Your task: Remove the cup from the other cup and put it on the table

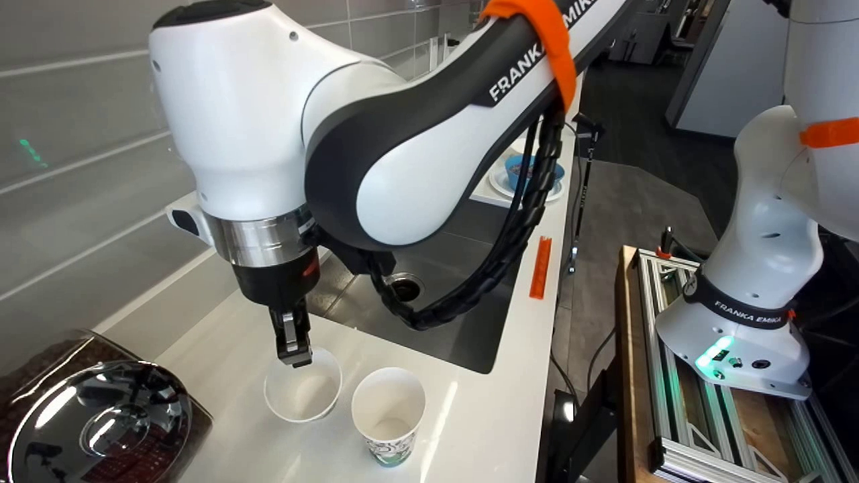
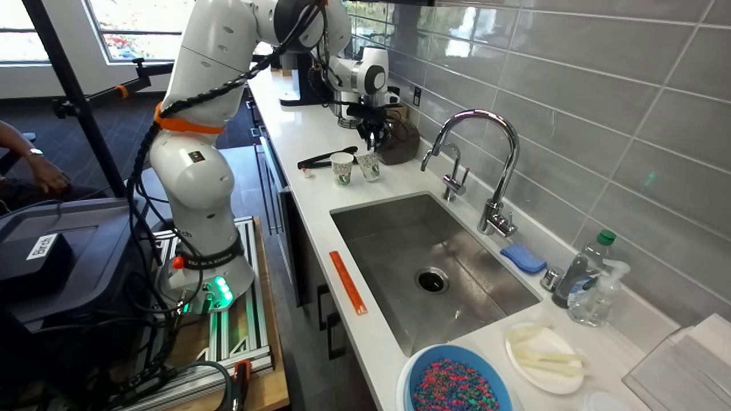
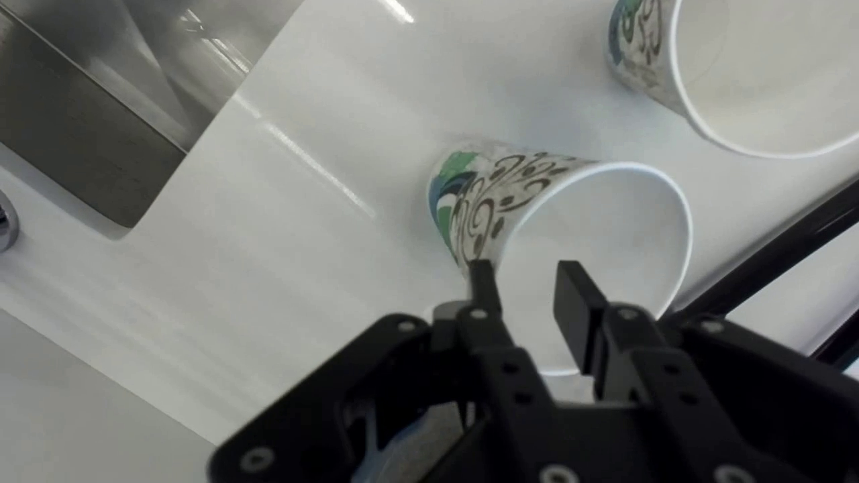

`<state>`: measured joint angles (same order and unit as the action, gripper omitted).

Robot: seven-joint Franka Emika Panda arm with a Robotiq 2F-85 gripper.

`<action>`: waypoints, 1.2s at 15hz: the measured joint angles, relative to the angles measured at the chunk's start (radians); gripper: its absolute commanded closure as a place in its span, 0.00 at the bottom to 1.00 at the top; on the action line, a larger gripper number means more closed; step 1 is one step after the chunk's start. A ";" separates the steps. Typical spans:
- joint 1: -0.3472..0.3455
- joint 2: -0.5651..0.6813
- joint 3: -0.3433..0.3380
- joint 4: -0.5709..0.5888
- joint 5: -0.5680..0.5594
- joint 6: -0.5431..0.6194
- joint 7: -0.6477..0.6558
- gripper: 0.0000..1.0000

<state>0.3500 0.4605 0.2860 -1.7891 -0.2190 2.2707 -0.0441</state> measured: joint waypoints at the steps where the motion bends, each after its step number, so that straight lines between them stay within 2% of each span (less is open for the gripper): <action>1: 0.000 -0.004 -0.002 0.000 0.000 0.007 0.002 0.31; 5: 0.000 -0.045 -0.009 0.000 0.000 0.018 0.012 0.02; 11: 0.007 -0.145 -0.013 -0.027 0.000 0.017 0.108 0.00; 18: 0.046 -0.310 0.004 -0.174 -0.002 0.017 0.279 0.00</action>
<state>0.3961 0.1507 0.2899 -1.9634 -0.2210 2.2882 0.2345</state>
